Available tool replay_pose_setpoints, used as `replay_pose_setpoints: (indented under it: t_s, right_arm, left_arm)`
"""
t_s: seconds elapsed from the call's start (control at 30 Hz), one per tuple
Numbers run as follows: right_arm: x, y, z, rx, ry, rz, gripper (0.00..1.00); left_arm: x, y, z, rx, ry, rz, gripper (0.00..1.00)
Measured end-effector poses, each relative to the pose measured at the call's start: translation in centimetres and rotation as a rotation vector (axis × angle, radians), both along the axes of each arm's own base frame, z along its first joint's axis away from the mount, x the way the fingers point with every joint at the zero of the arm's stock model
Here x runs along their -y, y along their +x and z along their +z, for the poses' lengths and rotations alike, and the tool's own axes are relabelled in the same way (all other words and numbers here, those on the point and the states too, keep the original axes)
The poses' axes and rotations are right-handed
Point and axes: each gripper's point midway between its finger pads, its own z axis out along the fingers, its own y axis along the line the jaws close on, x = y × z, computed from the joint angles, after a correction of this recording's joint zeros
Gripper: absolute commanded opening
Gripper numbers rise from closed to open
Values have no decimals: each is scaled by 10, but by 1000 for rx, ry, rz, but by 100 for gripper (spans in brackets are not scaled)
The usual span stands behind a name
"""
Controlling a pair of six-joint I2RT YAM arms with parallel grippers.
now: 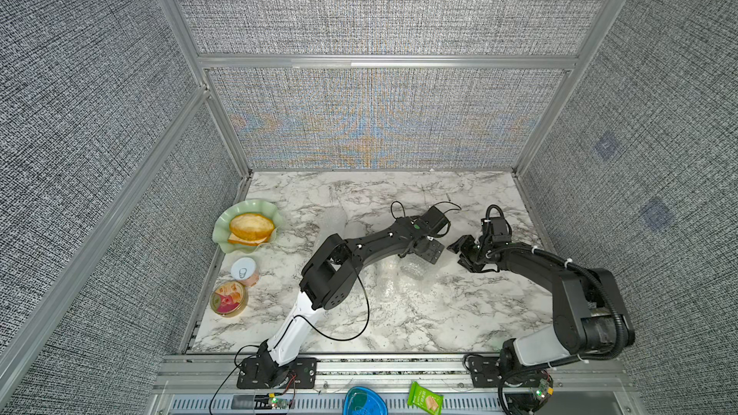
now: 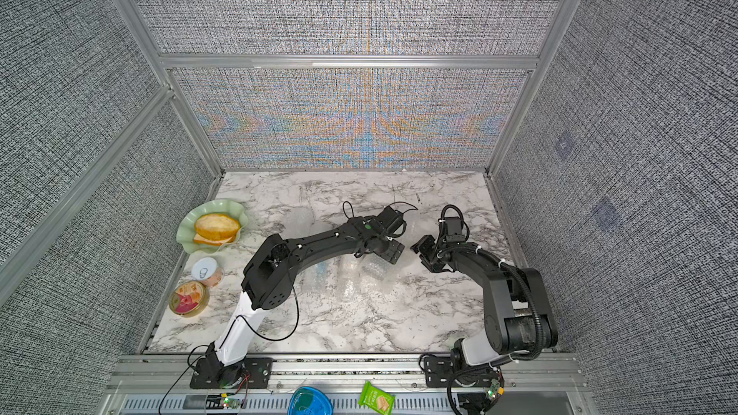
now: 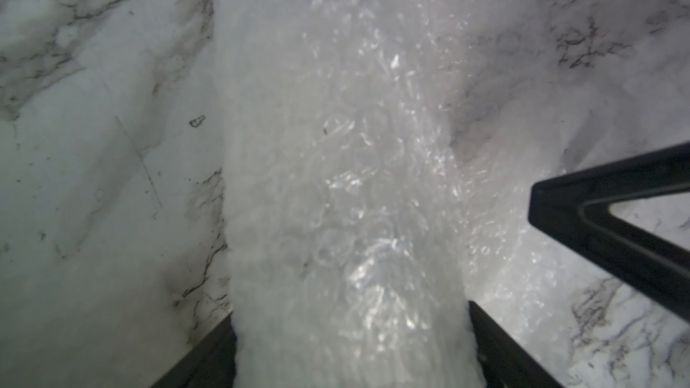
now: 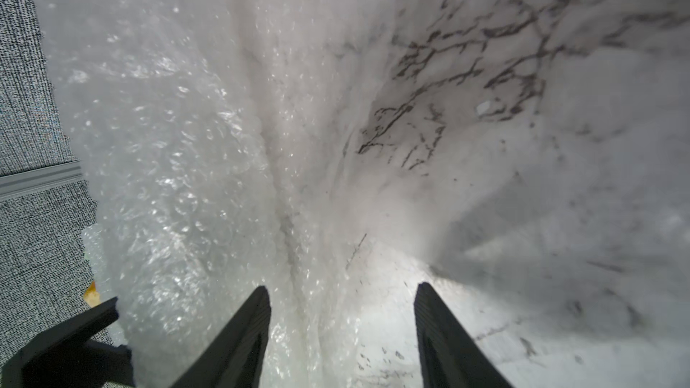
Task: Unwrap the vase from the bubble wrap
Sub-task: Unwrap the bubble wrap at the center of the board.
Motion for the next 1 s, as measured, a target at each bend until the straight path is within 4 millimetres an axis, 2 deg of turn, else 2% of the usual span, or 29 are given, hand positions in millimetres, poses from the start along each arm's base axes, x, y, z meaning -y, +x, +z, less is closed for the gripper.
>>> replay_pose_setpoints:
  t_s: [0.07,0.17,0.23,0.33,0.47,0.63,0.83,1.0]
  right_arm:
    - [-2,2,-4,-6,11,-6,45]
    - [-4,6,-10,-15,23,-19,32]
    - [-5,9,-15,-23,31,-22,22]
    - [-6,16,-18,-26,36,-27,0]
    - [-4,24,-18,-22,21,-34,0]
    - [4,31,-8,-8,-48,-29,0]
    - [35,37,11,-8,-273,-15,0]
    - [61,25,19,-44,-437,-3,0]
  left_arm:
    - [0,-1,0,-4,-4,-2,86]
    - [0,-2,-1,-12,-10,2,85]
    - [0,-2,-1,-14,-14,8,85]
    - [-1,-2,0,-26,-27,7,85]
    - [-2,0,2,-39,-41,12,85]
    - [-3,3,2,-58,-61,18,86]
    - [-4,6,2,-86,-89,24,87]
    - [-4,12,2,-99,-110,38,87]
